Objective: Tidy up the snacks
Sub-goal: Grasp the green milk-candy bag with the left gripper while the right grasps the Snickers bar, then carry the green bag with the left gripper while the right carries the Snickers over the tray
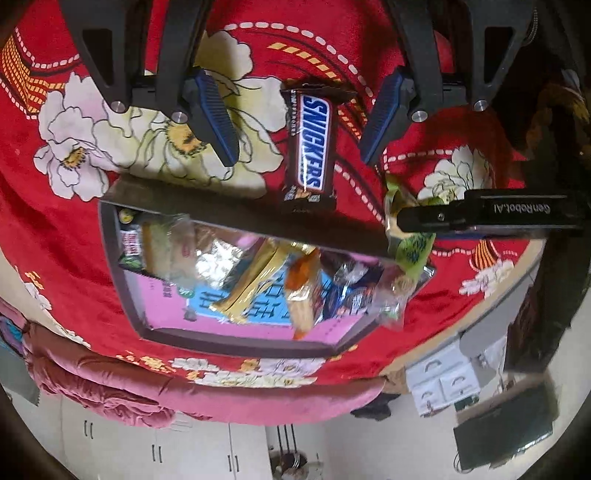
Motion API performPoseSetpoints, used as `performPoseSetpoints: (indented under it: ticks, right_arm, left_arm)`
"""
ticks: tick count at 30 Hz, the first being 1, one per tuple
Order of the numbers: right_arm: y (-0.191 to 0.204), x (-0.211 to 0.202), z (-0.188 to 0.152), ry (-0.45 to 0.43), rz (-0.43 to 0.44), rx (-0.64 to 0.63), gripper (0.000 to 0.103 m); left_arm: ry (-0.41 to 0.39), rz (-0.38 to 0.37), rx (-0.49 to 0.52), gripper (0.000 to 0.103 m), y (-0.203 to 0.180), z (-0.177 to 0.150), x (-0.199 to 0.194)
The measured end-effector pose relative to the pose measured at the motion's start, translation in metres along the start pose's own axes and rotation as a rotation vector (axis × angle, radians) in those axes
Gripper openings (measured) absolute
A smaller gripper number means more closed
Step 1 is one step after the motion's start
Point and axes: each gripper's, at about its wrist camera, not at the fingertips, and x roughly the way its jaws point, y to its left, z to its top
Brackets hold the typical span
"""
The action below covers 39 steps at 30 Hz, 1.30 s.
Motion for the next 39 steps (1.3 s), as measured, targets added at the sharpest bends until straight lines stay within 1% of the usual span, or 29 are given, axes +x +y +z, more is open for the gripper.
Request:
performPoseSetpoints:
  ticks: [2, 4, 5, 6, 7, 8, 10, 11, 13, 14, 15, 16, 17, 18, 19, 20, 24, 26, 28, 32, 36, 39]
  right_arm:
    - [0.002, 0.007, -0.002, 0.026, -0.004, -0.005, 0.067]
    - [0.003, 0.012, -0.003, 0.038, -0.01, -0.014, 0.061]
    - [0.003, 0.012, -0.003, 0.038, -0.012, -0.02, 0.055]
    - [0.004, 0.013, -0.002, 0.037, -0.014, -0.027, 0.052]
    - [0.004, 0.013, -0.002, 0.038, -0.015, -0.03, 0.045]
    - [0.004, 0.014, -0.002, 0.04, -0.018, -0.032, 0.04]
    - [0.004, 0.014, -0.002, 0.042, -0.016, -0.03, 0.034]
    - [0.004, 0.014, -0.002, 0.043, -0.013, -0.028, 0.028]
    - [0.003, 0.013, -0.001, 0.043, -0.008, -0.022, 0.028]
    - [0.002, 0.013, -0.001, 0.043, -0.003, -0.018, 0.028]
    - [0.001, 0.012, -0.001, 0.041, 0.0, -0.014, 0.028]
    - [0.0, 0.011, -0.001, 0.039, 0.004, -0.01, 0.028]
    - [-0.001, 0.009, -0.002, 0.037, 0.009, -0.005, 0.028]
    - [-0.002, 0.007, -0.002, 0.033, 0.014, 0.001, 0.028]
    - [-0.003, 0.005, -0.002, 0.028, 0.018, 0.006, 0.028]
    - [-0.005, 0.002, -0.002, 0.023, 0.026, 0.014, 0.028]
    - [-0.012, -0.013, -0.001, -0.027, 0.05, 0.046, 0.028]
    - [-0.015, -0.02, 0.001, -0.057, 0.066, 0.063, 0.028]
    - [-0.017, -0.026, 0.002, -0.084, 0.076, 0.074, 0.028]
    - [-0.02, -0.036, 0.008, -0.141, 0.082, 0.088, 0.028]
    - [-0.021, -0.04, 0.014, -0.172, 0.078, 0.099, 0.028]
    - [-0.022, -0.041, 0.02, -0.189, 0.074, 0.121, 0.028]
  left_arm:
    - [0.009, -0.001, 0.002, 0.075, -0.001, 0.0, 0.003]
    - [0.014, 0.002, 0.006, 0.075, -0.003, -0.001, 0.004]
    - [0.016, 0.004, 0.011, 0.075, -0.004, -0.001, 0.005]
    - [0.017, 0.004, 0.013, 0.075, -0.005, -0.001, 0.006]
    - [0.018, 0.002, 0.014, 0.074, -0.005, -0.002, 0.006]
    - [0.018, -0.001, 0.012, 0.074, -0.006, -0.002, 0.007]
    - [0.021, 0.005, 0.008, 0.075, -0.006, -0.002, 0.008]
    - [0.022, 0.007, 0.003, 0.075, -0.007, -0.001, 0.01]
    - [0.022, 0.007, 0.005, 0.073, -0.009, -0.001, 0.011]
    - [0.02, 0.007, 0.013, 0.066, -0.011, -0.001, 0.011]
    - [0.023, 0.006, 0.021, 0.061, -0.013, -0.001, 0.012]
    - [0.03, 0.008, 0.032, 0.052, -0.016, -0.001, 0.014]
    - [0.04, 0.014, 0.044, 0.047, -0.019, -0.002, 0.016]
    - [0.047, 0.021, 0.056, 0.045, -0.021, -0.003, 0.018]
    - [0.049, 0.016, 0.062, 0.038, -0.023, -0.003, 0.018]
    - [0.052, -0.005, 0.064, 0.037, -0.025, -0.003, 0.018]
    - [0.043, -0.037, 0.077, 0.036, -0.029, -0.003, 0.013]
    - [0.021, -0.031, 0.098, 0.036, -0.032, -0.004, 0.007]
    - [-0.015, -0.049, 0.106, 0.036, -0.034, -0.004, -0.003]
    - [-0.094, -0.054, 0.103, 0.036, -0.031, -0.001, -0.022]
    - [-0.195, -0.061, 0.057, 0.036, -0.022, 0.007, -0.041]
    - [-0.223, -0.061, 0.018, 0.036, -0.014, 0.015, -0.044]
